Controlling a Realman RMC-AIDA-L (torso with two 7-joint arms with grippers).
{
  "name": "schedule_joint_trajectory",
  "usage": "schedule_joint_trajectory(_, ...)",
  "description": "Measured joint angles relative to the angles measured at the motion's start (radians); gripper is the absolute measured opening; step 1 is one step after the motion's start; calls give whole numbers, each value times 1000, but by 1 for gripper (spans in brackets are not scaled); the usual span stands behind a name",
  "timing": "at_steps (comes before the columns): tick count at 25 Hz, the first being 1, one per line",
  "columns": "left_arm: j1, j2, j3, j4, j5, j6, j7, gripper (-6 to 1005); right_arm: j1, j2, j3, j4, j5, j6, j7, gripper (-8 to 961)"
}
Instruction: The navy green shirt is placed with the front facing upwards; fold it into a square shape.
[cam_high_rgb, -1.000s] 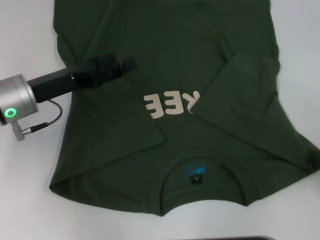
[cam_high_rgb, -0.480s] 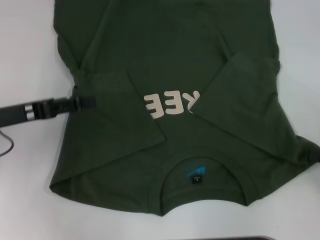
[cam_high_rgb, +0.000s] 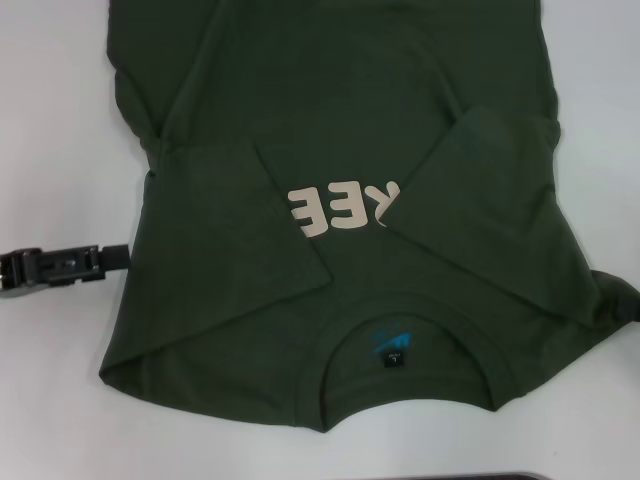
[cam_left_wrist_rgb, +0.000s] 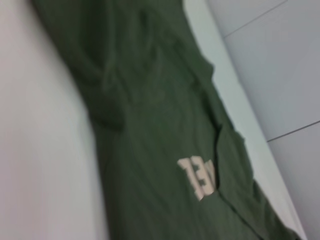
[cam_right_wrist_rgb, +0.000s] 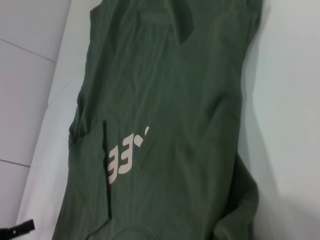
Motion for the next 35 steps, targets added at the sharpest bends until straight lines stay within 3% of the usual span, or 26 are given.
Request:
schedule_joint_trajectory(14,4,24,-6,-1,170,71,-34,852,15,-6,0,-5,16,6,0,75)
schedule_joint_trajectory(35,-5,11,25,-27,223,54,-34,850,25,-8,0,-9,16,1,9,76)
